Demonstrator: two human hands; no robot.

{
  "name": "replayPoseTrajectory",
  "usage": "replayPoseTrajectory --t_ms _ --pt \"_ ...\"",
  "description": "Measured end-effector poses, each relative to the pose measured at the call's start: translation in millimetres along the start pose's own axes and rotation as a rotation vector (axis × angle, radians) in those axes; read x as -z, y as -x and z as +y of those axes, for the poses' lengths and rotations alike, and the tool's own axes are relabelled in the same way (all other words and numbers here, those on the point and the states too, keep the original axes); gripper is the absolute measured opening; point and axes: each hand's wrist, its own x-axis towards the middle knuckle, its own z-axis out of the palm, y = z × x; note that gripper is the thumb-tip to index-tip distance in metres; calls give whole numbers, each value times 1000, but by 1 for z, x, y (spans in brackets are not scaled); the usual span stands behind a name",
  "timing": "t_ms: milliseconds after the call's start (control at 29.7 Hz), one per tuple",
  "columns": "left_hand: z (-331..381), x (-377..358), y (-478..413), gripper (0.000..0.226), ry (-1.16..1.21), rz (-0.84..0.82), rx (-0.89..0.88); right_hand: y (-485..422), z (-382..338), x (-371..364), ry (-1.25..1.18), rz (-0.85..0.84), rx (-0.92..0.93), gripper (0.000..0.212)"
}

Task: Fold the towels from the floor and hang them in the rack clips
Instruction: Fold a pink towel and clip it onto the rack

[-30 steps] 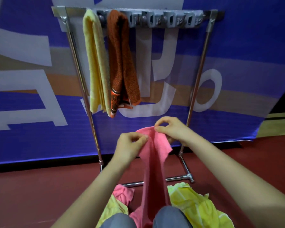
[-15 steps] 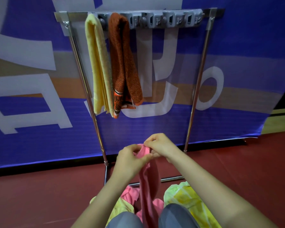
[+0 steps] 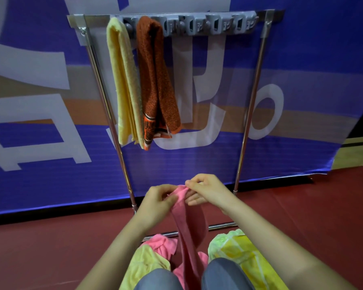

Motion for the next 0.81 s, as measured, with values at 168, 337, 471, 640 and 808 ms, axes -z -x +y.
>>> replayPoseTrajectory --t_ms 168,337,471,640,808 --pt "4 13 4 19 164 -145 34 6 1 16 204 -167 89 14" --pt "15 26 9 22 285 -213 50 11 4 36 540 -260 98 17" --pt "13 38 7 21 248 -277 126 15 9 53 643 -255 65 32" --pt "5 25 8 24 94 -298 153 15 -4 60 553 -130 238 39" --pt "8 13 10 26 6 -163 -9 17 -17 71 566 -113 245 39"
